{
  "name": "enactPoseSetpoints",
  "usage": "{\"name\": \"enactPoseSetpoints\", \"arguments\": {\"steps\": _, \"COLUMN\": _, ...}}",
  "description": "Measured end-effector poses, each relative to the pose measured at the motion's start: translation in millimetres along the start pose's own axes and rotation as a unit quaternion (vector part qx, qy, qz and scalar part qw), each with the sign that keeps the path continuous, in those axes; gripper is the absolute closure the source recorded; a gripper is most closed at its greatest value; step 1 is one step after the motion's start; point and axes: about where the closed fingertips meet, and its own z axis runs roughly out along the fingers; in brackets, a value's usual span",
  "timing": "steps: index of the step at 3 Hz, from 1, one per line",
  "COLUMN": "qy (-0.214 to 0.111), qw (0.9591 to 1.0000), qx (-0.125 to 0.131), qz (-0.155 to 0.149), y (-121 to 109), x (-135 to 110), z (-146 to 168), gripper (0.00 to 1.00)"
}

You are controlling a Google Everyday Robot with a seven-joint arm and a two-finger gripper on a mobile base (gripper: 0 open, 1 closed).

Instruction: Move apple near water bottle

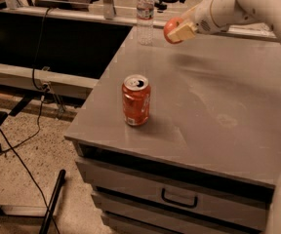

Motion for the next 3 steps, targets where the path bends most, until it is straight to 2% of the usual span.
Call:
{"name": "enactPoseSetpoints", "arguments": {"steps": 1, "qy": 0.002, "qw": 1.0, "qx": 0.0, "qz": 0.007, "y": -9.1, "x": 6.6, "z": 42.7, "gripper": 1.0}}
{"name": "enactPoseSetpoints", "arguments": {"steps": 2, "qy": 0.011, "qw": 0.9997, "qx": 0.009, "qz": 0.019, "y": -24.7, "x": 26.0, "z": 84.1, "gripper": 1.0}}
{"name": "enactPoseSetpoints", "arguments": {"steps": 3, "qy": 0.012, "qw": 0.9993, "qx": 0.018, "qz": 0.03, "y": -34.5, "x": 36.5, "z": 101.6, "gripper": 1.0}}
